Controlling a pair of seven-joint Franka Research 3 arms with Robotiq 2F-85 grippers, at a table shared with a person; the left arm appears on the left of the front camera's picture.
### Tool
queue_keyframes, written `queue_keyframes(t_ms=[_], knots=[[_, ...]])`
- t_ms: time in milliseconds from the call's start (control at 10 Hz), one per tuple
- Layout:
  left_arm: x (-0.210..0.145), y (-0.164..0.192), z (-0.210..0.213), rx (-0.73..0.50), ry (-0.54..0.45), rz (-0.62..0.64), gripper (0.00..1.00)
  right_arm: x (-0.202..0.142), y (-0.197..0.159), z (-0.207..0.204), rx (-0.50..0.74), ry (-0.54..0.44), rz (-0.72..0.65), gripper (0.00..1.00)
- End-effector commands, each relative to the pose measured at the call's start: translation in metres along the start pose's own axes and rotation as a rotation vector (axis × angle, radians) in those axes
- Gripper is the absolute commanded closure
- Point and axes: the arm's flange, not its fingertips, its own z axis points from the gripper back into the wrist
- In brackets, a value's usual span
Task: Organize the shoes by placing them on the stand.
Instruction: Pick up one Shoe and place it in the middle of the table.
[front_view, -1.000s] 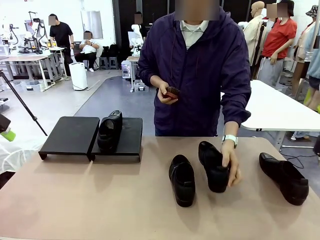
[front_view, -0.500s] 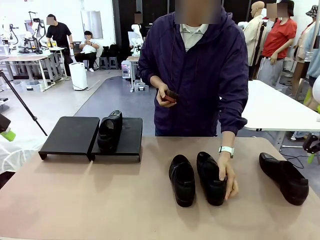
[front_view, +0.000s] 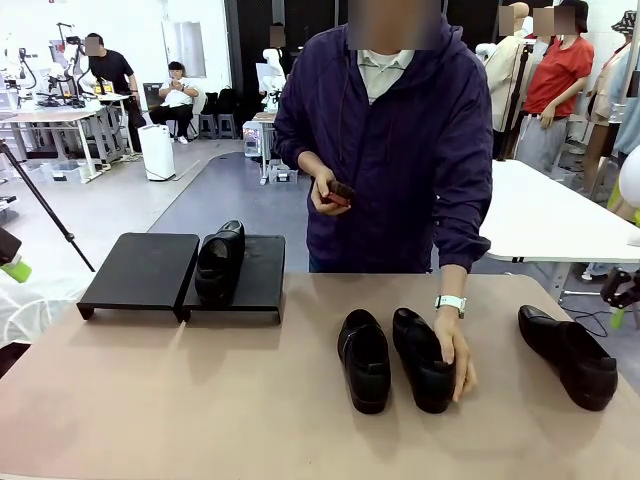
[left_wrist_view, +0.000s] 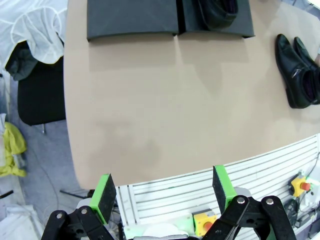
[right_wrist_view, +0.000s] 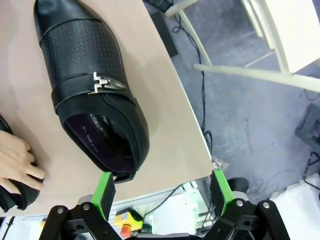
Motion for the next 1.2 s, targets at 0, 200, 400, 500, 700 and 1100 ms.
queue_keyframes(t_ms=[0, 200, 400, 500, 700, 1100], knots=[[-0.002, 0.002, 0.000, 0.012, 0.009, -0.004, 0.00, 0.011, 0.017, 0.004, -0.061, 0.049, -0.026, 0.00], [-0.002, 0.002, 0.000, 0.012, 0.009, -0.004, 0.00, 0.015, 0.027, -0.006, -0.096, 0.076, -0.030, 0.00], [-0.002, 0.002, 0.000, 0.012, 0.009, -0.004, 0.00, 0.014, 0.030, -0.021, -0.142, 0.119, -0.035, 0.00], [-0.002, 0.002, 0.000, 0.012, 0.009, -0.004, 0.00, 0.010, 0.031, -0.028, -0.169, 0.138, -0.020, 0.00], [-0.002, 0.002, 0.000, 0.012, 0.009, -0.004, 0.00, 0.006, 0.029, -0.039, -0.182, 0.161, -0.017, 0.00], [-0.002, 0.002, 0.000, 0.012, 0.009, -0.004, 0.00, -0.005, 0.038, -0.057, -0.133, 0.126, 0.040, 0.00]])
